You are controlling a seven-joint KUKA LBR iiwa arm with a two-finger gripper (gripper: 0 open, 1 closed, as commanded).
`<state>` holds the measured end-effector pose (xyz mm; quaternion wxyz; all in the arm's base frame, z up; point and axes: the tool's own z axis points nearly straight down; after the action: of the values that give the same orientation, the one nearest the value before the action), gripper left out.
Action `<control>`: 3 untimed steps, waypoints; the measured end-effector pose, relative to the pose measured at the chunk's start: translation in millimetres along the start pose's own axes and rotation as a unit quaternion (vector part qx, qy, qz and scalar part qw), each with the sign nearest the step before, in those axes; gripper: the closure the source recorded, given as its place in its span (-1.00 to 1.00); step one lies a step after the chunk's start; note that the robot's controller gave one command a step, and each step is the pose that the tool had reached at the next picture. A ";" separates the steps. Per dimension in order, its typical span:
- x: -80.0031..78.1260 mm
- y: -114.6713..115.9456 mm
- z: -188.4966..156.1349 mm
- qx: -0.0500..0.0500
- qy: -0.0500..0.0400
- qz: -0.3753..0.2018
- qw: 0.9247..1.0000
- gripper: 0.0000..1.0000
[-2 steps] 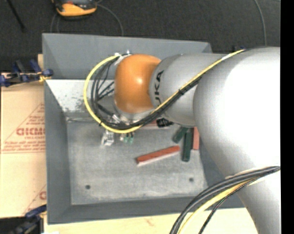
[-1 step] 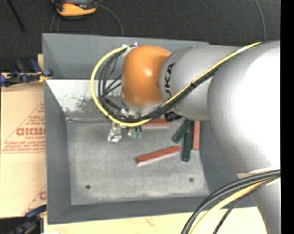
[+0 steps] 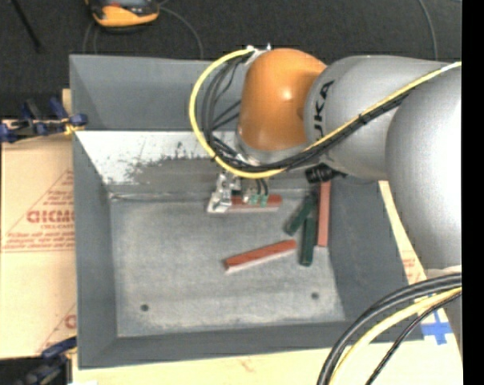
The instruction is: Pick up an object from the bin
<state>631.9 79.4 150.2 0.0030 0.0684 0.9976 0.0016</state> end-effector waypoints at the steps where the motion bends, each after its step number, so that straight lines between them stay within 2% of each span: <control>1: 6.6 -31.2 -56.0 0.003 0.004 -0.047 0.999 1.00; 2: 47.5 -41.7 -10.6 0.001 0.001 -0.009 1.000 -1.00; 3: 50.4 -42.5 -6.5 0.001 0.002 -0.009 1.000 -1.00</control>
Offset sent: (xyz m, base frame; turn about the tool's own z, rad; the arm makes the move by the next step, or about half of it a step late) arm -0.0565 -0.0350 0.0059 -0.0162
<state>576.1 44.2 156.2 0.0013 0.0599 0.9982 0.0008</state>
